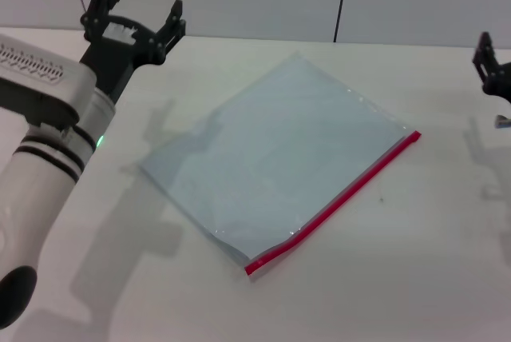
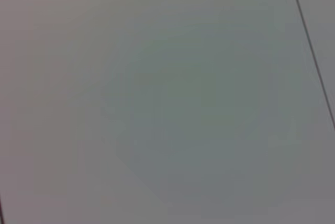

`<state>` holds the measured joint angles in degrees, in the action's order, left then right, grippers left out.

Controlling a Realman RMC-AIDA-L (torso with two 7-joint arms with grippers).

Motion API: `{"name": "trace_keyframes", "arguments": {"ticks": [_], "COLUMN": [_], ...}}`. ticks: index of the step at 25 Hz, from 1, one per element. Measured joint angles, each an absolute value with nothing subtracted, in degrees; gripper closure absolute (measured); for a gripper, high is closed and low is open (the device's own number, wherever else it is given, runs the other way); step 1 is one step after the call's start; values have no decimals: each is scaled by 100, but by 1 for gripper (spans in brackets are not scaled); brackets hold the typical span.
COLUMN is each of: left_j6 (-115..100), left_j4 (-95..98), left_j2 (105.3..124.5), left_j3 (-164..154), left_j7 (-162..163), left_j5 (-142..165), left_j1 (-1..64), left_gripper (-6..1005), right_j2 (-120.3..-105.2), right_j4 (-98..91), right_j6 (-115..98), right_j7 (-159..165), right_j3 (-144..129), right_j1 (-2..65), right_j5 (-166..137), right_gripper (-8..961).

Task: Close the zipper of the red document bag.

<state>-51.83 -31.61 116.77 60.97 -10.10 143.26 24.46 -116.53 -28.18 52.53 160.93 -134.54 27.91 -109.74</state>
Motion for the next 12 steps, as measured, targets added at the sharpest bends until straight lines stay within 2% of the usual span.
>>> {"name": "trace_keyframes", "arguments": {"ticks": [12], "left_j6": [-5303], "left_j4": [-2919], "left_j2": [11681], "left_j3": [6046], "left_j7": [-976], "left_j5": [14147], "left_j1": [2509], "left_gripper": [110], "right_j2": [-11653], "right_j4": [-2547], "right_j6": [5217], "right_j7": [16126], "right_j3": [-13462], "right_j1": [2874], "right_j5": [-10709], "right_gripper": [246]}}
